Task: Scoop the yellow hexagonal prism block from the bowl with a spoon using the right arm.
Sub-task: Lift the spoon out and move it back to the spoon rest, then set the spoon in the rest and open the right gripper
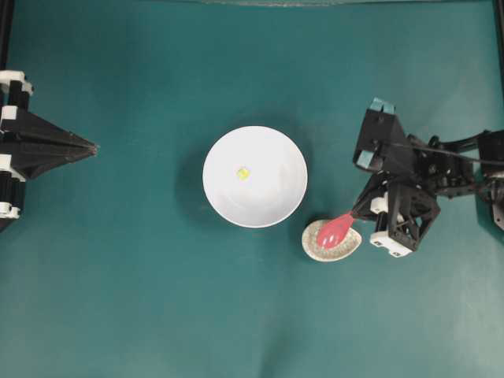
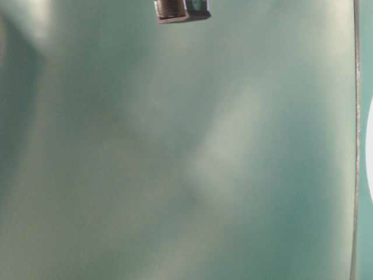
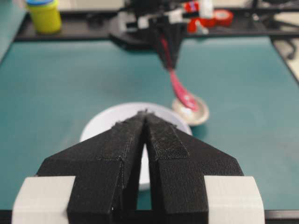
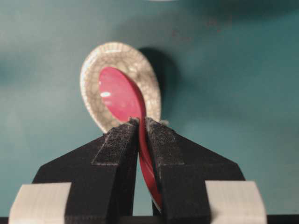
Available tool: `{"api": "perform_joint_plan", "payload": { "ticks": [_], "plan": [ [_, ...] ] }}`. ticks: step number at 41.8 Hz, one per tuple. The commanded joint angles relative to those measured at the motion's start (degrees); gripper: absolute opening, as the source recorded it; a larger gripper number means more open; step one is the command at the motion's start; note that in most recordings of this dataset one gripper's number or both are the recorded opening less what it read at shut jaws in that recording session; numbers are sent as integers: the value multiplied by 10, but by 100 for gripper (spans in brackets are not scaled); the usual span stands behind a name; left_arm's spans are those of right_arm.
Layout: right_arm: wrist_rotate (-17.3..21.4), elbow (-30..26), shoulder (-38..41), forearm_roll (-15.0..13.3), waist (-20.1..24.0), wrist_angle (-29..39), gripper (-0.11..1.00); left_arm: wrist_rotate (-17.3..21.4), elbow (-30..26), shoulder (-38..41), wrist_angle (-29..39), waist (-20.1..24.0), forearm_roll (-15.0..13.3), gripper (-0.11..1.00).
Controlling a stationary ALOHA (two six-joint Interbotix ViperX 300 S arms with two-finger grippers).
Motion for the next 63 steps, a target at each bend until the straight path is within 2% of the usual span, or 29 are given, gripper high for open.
{"api": "perform_joint_plan", "payload": {
  "ticks": [1,22,26,35,39,52,63],
  "plan": [
    [1,-10,5,3,7,-6,7,1,-15,3,-3,1,2,1],
    [0,-13,25,-1,10,-23,9,1,-15,4,-3,0,2,1],
    [-2,-12,23,0,10,-27,17,1,-15,4,-3,1,2,1],
    [-5,-8,15,-1,10,-28,52,1,-15,3,-3,0,2,1],
    [-6,-4,7,-4,10,-28,57,0,-15,4,-3,1,2,1],
    [-6,8,-25,-15,10,-22,57,1,-15,5,-3,0,2,1],
    [-6,11,-31,-40,12,-3,57,1,-14,5,-3,0,2,1]
  ]
}}
